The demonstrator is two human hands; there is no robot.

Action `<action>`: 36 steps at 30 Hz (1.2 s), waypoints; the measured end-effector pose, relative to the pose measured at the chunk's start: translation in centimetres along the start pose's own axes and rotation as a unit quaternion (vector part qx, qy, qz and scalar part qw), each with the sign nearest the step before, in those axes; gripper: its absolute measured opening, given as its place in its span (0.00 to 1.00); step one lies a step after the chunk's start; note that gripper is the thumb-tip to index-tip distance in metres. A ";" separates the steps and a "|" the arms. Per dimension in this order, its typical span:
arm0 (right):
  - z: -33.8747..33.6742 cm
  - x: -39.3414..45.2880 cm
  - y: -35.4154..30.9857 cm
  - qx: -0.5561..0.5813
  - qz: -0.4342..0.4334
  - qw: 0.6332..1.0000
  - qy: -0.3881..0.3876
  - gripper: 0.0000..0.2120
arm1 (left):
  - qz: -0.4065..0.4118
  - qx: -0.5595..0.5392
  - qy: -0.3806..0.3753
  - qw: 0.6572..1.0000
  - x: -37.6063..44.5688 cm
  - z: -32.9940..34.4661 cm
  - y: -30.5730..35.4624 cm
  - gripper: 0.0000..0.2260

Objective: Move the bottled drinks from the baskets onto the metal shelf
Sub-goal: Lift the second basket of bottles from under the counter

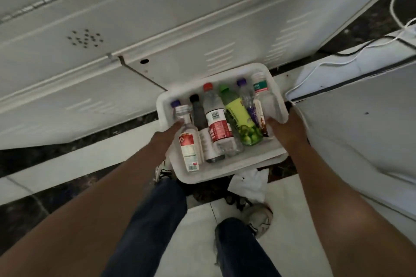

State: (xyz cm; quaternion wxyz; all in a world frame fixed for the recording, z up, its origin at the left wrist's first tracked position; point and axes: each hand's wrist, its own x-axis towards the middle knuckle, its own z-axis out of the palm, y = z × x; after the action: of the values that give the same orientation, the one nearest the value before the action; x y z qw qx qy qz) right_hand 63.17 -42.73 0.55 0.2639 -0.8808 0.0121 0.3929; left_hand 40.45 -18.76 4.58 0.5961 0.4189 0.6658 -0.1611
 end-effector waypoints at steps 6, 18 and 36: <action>1.0 2.7 0.2 -0.068 0.001 0.998 -0.019 0.52 | 0.007 -0.061 0.034 0.998 2.1 0.8 -1.4 0.33; -1.2 -2.1 0.9 0.250 0.091 0.963 -0.030 0.28 | 0.035 -0.212 -0.041 0.976 -3.5 -0.1 -2.3 0.20; -12.1 -41.8 -6.3 0.382 0.080 0.919 0.043 0.25 | 0.140 -0.176 -0.028 0.974 -33.9 -15.8 -4.1 0.30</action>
State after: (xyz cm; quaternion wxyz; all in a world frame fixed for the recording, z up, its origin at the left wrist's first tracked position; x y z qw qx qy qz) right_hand 43.98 -50.82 39.28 0.5475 -0.7249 0.2434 0.3399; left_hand 24.89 -22.35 38.66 0.6958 0.3920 0.6010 0.0322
